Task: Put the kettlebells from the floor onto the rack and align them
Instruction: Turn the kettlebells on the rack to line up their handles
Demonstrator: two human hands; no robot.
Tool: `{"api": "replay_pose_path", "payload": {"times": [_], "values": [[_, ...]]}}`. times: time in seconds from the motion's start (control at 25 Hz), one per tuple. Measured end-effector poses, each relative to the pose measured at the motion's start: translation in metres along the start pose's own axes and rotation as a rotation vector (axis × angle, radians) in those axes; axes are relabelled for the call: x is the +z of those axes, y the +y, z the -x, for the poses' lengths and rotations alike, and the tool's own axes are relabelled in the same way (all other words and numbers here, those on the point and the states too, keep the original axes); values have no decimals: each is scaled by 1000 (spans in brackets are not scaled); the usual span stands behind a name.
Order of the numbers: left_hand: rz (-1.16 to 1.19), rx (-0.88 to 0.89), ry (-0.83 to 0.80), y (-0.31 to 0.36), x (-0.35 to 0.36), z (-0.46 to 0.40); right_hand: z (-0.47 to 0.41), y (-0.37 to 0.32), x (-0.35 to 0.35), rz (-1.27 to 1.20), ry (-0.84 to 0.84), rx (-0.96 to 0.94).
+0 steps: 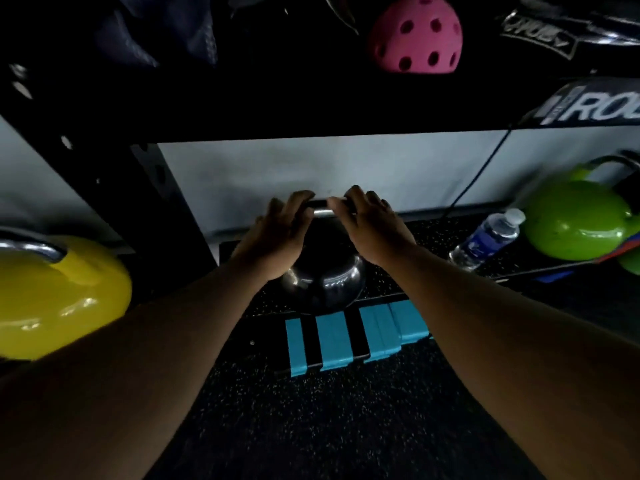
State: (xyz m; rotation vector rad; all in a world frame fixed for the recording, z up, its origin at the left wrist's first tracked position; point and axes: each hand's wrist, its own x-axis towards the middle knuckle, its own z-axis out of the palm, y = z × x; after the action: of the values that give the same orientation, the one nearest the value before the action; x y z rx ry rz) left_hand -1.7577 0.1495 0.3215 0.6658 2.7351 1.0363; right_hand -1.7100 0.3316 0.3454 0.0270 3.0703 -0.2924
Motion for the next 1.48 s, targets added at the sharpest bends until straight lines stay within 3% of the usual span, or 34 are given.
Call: {"api": "replay_pose_path", "payload": {"times": [0.16, 0.32, 0.36, 0.48, 0.56, 0.68, 0.92, 1.08, 1.2, 1.48], "values": [[259, -188, 169, 26, 27, 6, -1, 2, 1, -498, 125, 192], [270, -184, 59, 19, 5, -15, 13, -24, 9, -486, 203, 300], [325, -250, 69, 17, 7, -16, 16, -23, 9, -493, 199, 286], [490, -428, 124, 27, 23, -13, 17, -7, -2, -813, 77, 296], [524, -409, 113, 24, 19, -19, 14, -15, -2, -945, 47, 340], [540, -381, 61, 16, -2, -37, 25, -44, 16, -916, 115, 302], [749, -405, 98, 27, 25, -18, 20, -39, 13, -1285, 67, 375], [702, -396, 59, 21, 8, -47, 16, -61, 20, -1426, 41, 345], [679, -355, -46, 15, 10, -43, 16, -65, 25, -1478, 49, 325], [673, -334, 21, 13, 12, -48, 4, -62, 23, -1484, 51, 340]]}}
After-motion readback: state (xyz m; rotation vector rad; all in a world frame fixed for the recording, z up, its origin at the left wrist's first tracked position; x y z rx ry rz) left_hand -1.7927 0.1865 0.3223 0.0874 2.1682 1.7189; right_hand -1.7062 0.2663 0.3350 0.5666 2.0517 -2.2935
